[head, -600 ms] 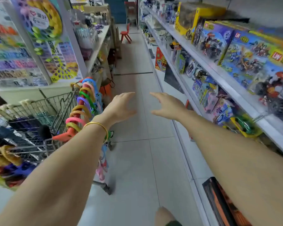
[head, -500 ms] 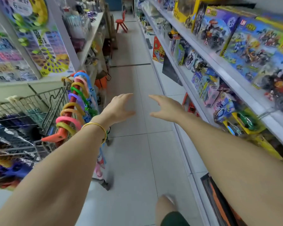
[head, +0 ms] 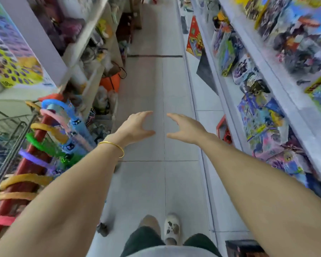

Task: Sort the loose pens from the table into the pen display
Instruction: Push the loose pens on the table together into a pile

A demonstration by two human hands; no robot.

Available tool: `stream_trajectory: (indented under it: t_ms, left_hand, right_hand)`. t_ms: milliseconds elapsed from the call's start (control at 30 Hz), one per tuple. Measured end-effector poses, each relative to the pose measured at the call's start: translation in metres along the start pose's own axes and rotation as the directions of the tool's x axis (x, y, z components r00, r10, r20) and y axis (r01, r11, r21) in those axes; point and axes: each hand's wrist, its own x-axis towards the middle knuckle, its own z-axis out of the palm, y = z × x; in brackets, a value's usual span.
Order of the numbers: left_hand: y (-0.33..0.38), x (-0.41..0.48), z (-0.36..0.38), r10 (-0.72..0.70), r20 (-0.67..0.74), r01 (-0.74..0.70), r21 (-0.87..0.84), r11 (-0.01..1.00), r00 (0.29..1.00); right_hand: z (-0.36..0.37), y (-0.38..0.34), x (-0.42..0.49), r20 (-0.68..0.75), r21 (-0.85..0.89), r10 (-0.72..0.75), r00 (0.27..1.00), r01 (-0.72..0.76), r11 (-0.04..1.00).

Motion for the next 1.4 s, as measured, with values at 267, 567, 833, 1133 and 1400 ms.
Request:
stream_trajectory:
  t_ms: [267, 567, 833, 1133, 1400]
  left_hand:
    - [-0.061, 0.155, -0.030, -0.084, -0.004, 0.084, -0.052, 0.995, 0.996]
    - [-0.129, 0.398, -0.105, -0.077, 0.011, 0.077, -0.094, 0.993, 0.997]
    - [-0.169, 0.593, -0.153, -0.087, 0.070, 0.093, -0.077, 0.993, 0.994]
    - [-0.203, 0.813, -0.243, -0.149, -0.029, 0.146, -0.093, 0.985, 0.988]
    - [-0.266, 0.980, -0.295, -0.239, -0.016, 0.235, -0.127, 0.964, 0.971]
  right_hand:
    - [-0.032, 0.035, 0.177, 0.096, 0.005, -0.051, 0.994, 0.051, 0.999]
    - [-0.117, 0.061, 0.419, 0.086, 0.014, -0.018, 0.996, 0.017, 1.000]
    - [-0.171, 0.109, 0.614, 0.117, 0.014, -0.003, 0.993, 0.002, 1.000]
    - [-0.263, 0.146, 0.857, 0.172, -0.006, -0.074, 0.982, 0.077, 0.997]
    - [-0.313, 0.164, 1.052, 0.236, -0.039, -0.109, 0.966, 0.121, 0.992]
